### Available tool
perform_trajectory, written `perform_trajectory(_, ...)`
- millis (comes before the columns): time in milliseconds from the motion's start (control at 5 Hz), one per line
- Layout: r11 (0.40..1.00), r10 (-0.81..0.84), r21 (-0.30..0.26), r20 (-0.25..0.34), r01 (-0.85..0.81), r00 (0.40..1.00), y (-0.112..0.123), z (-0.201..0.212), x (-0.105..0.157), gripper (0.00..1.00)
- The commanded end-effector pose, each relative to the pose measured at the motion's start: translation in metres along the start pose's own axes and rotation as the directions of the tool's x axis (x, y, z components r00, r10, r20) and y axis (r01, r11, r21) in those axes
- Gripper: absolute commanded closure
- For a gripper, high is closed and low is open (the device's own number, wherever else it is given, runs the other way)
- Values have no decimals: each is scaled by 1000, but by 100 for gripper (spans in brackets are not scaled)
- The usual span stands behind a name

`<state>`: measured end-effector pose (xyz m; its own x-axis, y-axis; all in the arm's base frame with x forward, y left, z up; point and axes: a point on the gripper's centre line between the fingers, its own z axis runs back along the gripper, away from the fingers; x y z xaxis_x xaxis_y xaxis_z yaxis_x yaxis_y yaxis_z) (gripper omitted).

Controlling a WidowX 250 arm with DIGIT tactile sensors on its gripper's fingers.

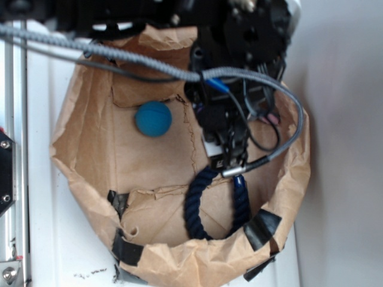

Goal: Grab the gray animal.

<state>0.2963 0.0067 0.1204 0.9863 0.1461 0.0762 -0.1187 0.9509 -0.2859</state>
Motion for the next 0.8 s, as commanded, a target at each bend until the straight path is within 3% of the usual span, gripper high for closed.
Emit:
perform_trajectory(0, 996, 88, 3, 83, -89, 993, 23, 2, 25, 0)
perform_trajectory(400, 977, 208, 28, 110, -213, 972, 44, -2, 19, 0)
perform_trajectory(600, 982, 180, 31, 171, -188, 969, 51, -8, 11, 0)
